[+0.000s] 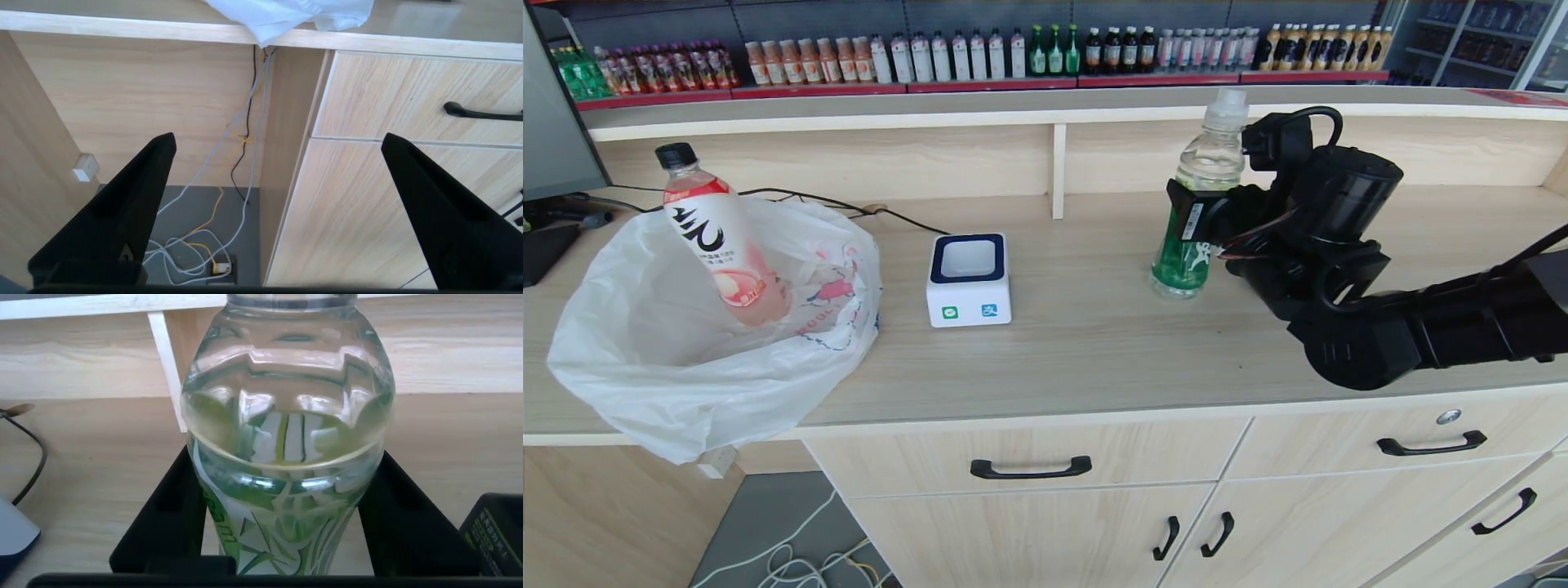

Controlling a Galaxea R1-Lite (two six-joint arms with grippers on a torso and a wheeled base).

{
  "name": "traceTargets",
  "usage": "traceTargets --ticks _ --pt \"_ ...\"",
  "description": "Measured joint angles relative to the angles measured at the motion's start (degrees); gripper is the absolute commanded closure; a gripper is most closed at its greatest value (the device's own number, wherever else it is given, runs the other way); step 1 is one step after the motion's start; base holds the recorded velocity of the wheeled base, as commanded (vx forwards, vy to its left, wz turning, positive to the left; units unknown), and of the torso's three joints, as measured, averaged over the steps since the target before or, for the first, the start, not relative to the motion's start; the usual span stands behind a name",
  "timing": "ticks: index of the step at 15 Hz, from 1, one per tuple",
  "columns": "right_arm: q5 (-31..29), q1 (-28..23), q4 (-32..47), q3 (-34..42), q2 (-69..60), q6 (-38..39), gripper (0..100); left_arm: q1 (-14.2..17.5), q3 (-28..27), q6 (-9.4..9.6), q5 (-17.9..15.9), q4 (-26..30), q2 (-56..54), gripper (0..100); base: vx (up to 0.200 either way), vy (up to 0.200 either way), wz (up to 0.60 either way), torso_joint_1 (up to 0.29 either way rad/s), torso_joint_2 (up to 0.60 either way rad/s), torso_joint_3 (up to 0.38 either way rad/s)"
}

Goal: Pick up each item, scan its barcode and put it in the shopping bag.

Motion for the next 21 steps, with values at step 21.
traceTargets --ticks 21 --pt "4.67 5.12 9.67 6.21 -21.44 0.63 100 0.00 0.00 -0.02 0.00 0.00 0.00 0 0.000 0.000 0.00 0.000 0.00 0.000"
